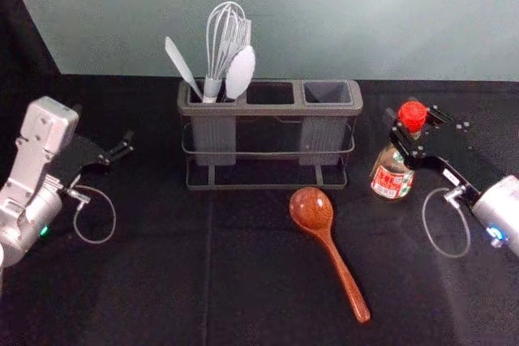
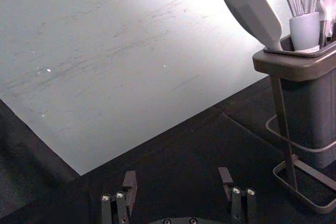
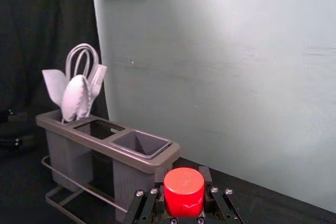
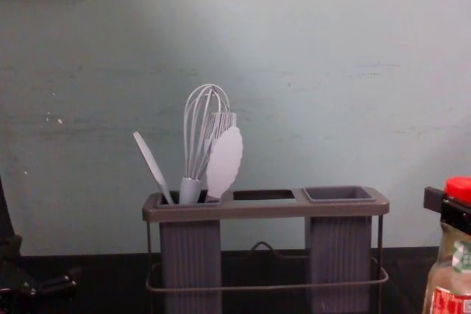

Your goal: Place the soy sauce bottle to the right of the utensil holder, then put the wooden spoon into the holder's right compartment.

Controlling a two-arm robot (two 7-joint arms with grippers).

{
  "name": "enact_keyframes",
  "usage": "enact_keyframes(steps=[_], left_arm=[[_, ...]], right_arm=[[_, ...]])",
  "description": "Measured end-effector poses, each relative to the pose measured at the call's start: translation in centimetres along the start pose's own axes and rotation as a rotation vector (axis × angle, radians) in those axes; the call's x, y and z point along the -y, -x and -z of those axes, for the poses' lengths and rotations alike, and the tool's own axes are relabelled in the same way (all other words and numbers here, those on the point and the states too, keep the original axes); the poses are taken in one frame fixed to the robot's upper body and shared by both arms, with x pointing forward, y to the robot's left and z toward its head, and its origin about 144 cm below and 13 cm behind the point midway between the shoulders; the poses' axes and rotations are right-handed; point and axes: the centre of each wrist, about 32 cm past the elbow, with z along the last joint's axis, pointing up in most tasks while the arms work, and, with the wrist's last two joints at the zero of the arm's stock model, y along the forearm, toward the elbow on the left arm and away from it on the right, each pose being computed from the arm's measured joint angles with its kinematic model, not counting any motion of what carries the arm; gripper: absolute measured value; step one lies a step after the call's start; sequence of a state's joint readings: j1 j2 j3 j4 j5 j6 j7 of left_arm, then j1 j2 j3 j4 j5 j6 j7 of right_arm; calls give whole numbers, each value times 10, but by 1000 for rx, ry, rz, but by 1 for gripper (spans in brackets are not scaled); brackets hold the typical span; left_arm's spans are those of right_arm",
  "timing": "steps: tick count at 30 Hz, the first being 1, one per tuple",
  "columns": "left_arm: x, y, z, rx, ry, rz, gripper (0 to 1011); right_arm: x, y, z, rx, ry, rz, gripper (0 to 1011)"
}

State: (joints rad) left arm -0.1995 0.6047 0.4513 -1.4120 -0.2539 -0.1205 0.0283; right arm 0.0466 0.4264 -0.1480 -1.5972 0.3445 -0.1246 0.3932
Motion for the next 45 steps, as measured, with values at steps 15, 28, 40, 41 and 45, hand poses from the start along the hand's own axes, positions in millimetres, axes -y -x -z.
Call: enact_keyframes(steps=[15,28,40,41,45], left_arm=[[0,0,0,0,0,0,1011],[0,0,0,0,0,0,1010],[0,0,0,0,0,0,1011],[0,0,0,0,0,0,1011],[0,0,0,0,0,0,1011]], right_arm=[[-27,-15,18,-68,-5,21,383],[-44,-21,31,-118,-15,36,383],[-49,-23,36,-144,-21,43,385],[-49,-22,37,-147,-21,44,421],[-49,-22,38,-151,-23,46,554]])
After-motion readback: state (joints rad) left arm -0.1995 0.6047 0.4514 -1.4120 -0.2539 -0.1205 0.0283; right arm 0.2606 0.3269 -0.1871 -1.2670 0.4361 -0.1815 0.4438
